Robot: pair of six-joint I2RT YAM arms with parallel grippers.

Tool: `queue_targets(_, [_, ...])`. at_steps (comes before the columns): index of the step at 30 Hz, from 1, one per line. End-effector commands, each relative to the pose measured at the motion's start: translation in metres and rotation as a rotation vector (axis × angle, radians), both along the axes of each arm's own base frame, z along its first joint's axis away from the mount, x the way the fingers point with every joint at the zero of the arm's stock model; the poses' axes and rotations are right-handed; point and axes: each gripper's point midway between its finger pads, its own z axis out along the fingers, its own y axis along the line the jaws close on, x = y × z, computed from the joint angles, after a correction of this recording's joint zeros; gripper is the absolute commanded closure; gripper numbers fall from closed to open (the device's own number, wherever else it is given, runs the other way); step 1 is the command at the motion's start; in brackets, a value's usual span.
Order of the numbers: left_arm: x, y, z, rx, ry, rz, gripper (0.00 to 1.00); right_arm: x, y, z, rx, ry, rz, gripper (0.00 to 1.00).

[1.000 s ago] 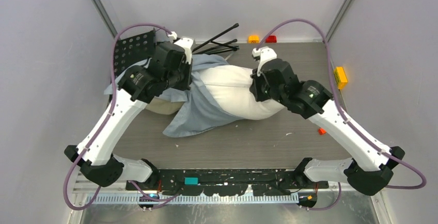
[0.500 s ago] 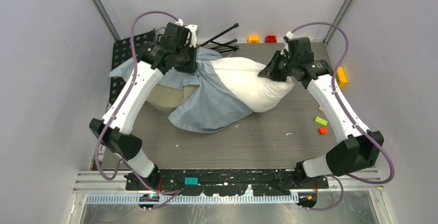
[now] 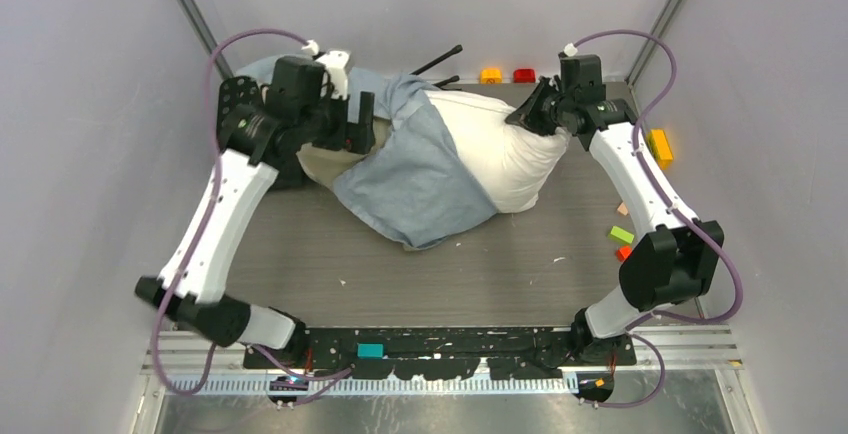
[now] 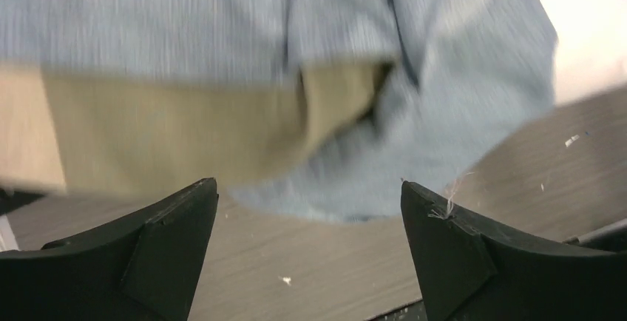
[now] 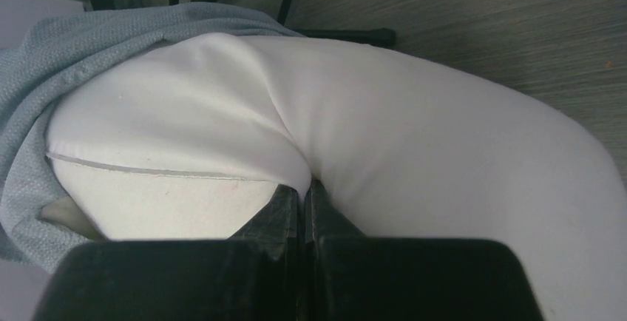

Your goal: Remove the pillowcase from the pillow

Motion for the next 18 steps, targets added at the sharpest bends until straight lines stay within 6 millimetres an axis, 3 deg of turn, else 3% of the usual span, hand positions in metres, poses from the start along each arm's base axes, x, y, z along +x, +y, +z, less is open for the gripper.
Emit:
queue_targets(1, [-0.045,0.010,0.035,-0.116,-0.117,-0.022,0.02,0.023,-0.022,-0.013,-0.070,-0.001,-0.091,1.00])
queue_targets(7, [-0.096,-0.012,0.037,-0.507,-0.114,-0.003,0.02,0.029,-0.022,-0.008,-0.058,-0.031,-0.095,1.00])
queue_targets(9, [-0.102,-0.024,0.023,-0.593,-0.104,0.006,0.03,0.030,-0.020,-0.006,-0.049,-0.041,-0.094,1.00])
queue_targets(13, [-0.115,-0.061,-0.024,-0.482,-0.061,-0.005,0.04,0.030,-0.020,-0.005,-0.036,-0.052,-0.098,1.00])
queue_targets(18, [-0.124,-0.099,-0.048,-0.442,-0.074,0.029,0.04,0.027,-0.019,-0.005,-0.021,-0.065,-0.099,1.00])
